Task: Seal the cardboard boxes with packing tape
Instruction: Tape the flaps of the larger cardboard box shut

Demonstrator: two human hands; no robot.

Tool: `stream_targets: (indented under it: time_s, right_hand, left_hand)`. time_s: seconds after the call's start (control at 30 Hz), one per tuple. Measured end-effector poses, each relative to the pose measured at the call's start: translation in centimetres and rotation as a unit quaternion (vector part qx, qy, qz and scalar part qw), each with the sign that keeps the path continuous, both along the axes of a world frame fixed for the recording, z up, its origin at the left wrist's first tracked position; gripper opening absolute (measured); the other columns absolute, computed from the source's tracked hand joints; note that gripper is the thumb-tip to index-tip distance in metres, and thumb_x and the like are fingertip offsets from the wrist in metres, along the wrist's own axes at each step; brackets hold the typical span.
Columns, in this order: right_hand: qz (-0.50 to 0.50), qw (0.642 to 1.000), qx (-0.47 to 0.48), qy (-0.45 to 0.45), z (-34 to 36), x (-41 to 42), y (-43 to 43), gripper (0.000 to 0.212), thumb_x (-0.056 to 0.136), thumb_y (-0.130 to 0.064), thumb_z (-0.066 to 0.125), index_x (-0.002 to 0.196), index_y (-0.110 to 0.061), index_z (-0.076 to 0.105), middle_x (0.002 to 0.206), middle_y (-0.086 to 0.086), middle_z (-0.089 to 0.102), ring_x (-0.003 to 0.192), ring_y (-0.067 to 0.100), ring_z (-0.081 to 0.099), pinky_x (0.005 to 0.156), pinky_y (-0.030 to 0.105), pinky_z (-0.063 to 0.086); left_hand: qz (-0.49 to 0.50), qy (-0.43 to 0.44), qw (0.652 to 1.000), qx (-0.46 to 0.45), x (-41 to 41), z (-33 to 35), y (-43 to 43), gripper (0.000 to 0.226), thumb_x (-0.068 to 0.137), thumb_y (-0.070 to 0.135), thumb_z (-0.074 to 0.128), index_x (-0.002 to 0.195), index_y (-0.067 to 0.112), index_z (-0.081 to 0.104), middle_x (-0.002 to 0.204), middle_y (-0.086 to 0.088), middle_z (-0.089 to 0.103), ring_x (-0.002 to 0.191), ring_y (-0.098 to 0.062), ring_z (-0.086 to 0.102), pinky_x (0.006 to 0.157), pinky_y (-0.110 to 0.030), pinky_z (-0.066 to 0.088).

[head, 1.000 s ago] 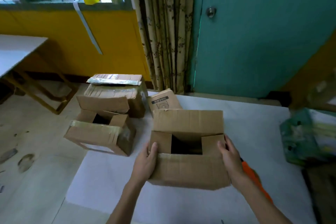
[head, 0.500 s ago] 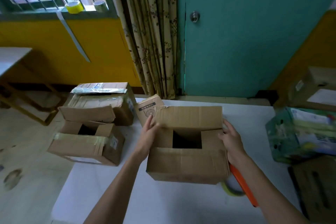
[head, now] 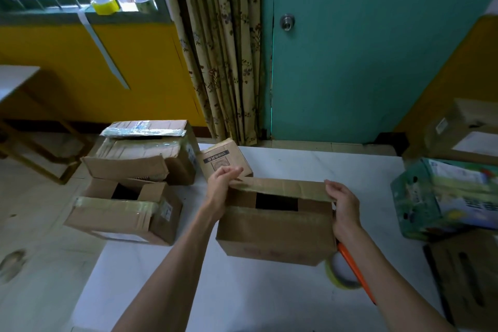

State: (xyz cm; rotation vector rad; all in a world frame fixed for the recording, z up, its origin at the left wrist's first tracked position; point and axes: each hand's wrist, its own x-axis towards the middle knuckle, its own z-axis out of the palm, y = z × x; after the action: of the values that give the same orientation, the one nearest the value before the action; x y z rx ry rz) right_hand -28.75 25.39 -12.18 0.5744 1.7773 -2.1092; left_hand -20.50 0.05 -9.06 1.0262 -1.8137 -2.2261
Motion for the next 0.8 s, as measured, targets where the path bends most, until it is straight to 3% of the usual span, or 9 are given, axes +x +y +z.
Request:
stream_targets:
  time_s: [0.03, 0.1, 0.2, 0.27, 0.37, 0.43, 0.53, 0.63, 0.8]
  right_hand:
    - [0.009, 1.0, 0.023, 0.01, -0.5, 0.1, 0.1, 0.011, 0.089, -0.007, 0.066, 0.089, -0.016, 0.072, 0.105, 0.014, 0.069, 0.109, 0.038, 0.063, 0.095, 0.048, 0.053]
    - [0.032, 0.997, 0.057, 0.037, -0.8, 0.7, 0.4, 0.021, 0.089, 0.0, 0.065, 0.09, -0.02, 0.071, 0.107, 0.013, 0.07, 0.108, 0.037, 0.064, 0.095, 0.046, 0.053]
    - [0.076, 0.985, 0.114, 0.105, -0.7, 1.7, 0.8, 0.025, 0.093, -0.003, 0.063, 0.106, -0.023, 0.07, 0.118, 0.008, 0.069, 0.109, 0.023, 0.064, 0.09, 0.031, 0.051]
    - [0.133, 0.956, 0.204, 0.166, -0.7, 2.0, 0.6, 0.032, 0.1, -0.007, 0.052, 0.129, -0.019, 0.061, 0.136, 0.006, 0.059, 0.126, 0.021, 0.054, 0.1, 0.027, 0.042]
    - [0.264, 0.827, 0.445, 0.221, -0.7, 2.2, -0.2, 0.047, 0.105, -0.009, 0.034, 0.151, -0.018, 0.036, 0.164, 0.009, 0.018, 0.15, 0.027, 0.017, 0.118, 0.036, 0.025]
    - [0.301, 0.714, 0.582, 0.247, -0.2, 2.4, -1.0, 0.051, 0.104, -0.02, 0.032, 0.155, -0.02, 0.026, 0.165, 0.013, -0.001, 0.152, 0.035, -0.001, 0.12, 0.053, 0.016]
    - [0.355, 0.656, 0.619, 0.247, 0.8, 3.5, -2.9, 0.062, 0.102, -0.054, 0.016, 0.157, -0.026, 0.014, 0.166, 0.012, -0.007, 0.151, 0.036, -0.01, 0.117, 0.063, 0.003]
    - [0.409, 0.61, 0.636, 0.238, 0.0, 5.0, -4.5, 0.067, 0.1, -0.058, 0.004, 0.158, -0.026, -0.007, 0.164, 0.012, -0.018, 0.149, 0.038, -0.017, 0.115, 0.069, -0.005]
    - [0.411, 0.613, 0.638, 0.219, 0.0, 4.6, -4.8, 0.068, 0.1, -0.058, 0.007, 0.156, -0.027, -0.016, 0.162, 0.011, -0.025, 0.148, 0.037, -0.023, 0.115, 0.067, -0.01]
  left_hand:
    - [-0.012, -0.005, 1.0, -0.007, 0.3, -0.1, -0.1, 0.01, 0.093, 0.013, 0.068, 0.102, 0.009, 0.068, 0.123, -0.02, 0.066, 0.101, -0.025, 0.065, 0.093, -0.039, 0.055]
    - [-0.041, -0.009, 0.999, -0.029, 1.2, -0.5, -0.3, 0.029, 0.092, 0.001, 0.067, 0.12, 0.009, 0.068, 0.123, -0.011, 0.064, 0.1, -0.018, 0.064, 0.087, -0.028, 0.058]
    - [-0.087, -0.002, 0.992, -0.092, 2.2, -0.9, -0.8, 0.044, 0.096, 0.008, 0.067, 0.138, 0.014, 0.06, 0.133, -0.005, 0.06, 0.11, -0.015, 0.062, 0.087, -0.022, 0.057]
    - [-0.154, -0.034, 0.956, -0.249, 2.2, -1.3, -0.8, 0.047, 0.102, 0.022, 0.059, 0.148, 0.022, 0.051, 0.15, -0.005, 0.049, 0.128, -0.019, 0.053, 0.103, -0.031, 0.05]
    - [-0.253, -0.148, 0.805, -0.515, 2.0, -2.1, 1.0, 0.054, 0.109, 0.035, 0.034, 0.161, 0.027, 0.021, 0.17, -0.012, 0.005, 0.155, -0.035, 0.012, 0.124, -0.056, 0.017]
    - [-0.257, -0.183, 0.741, -0.593, 2.1, -2.1, 3.1, 0.058, 0.108, 0.046, 0.021, 0.162, 0.029, 0.006, 0.168, -0.014, -0.014, 0.153, -0.038, -0.017, 0.12, -0.061, -0.013]
    - [-0.265, -0.177, 0.689, -0.651, 2.1, -1.8, 6.2, 0.064, 0.104, 0.058, 0.009, 0.161, 0.029, 0.001, 0.167, -0.014, -0.018, 0.147, -0.037, -0.031, 0.112, -0.062, -0.027]
    - [-0.323, -0.168, 0.661, -0.656, 1.5, -2.5, 7.9, 0.062, 0.105, 0.054, 0.009, 0.161, 0.03, -0.004, 0.167, -0.014, -0.018, 0.142, -0.033, -0.035, 0.114, -0.065, -0.022]
    - [-0.353, -0.183, 0.673, -0.623, 0.9, -3.1, 7.8, 0.062, 0.106, 0.052, 0.009, 0.16, 0.031, -0.012, 0.165, -0.011, -0.026, 0.142, -0.03, -0.038, 0.114, -0.064, -0.024]
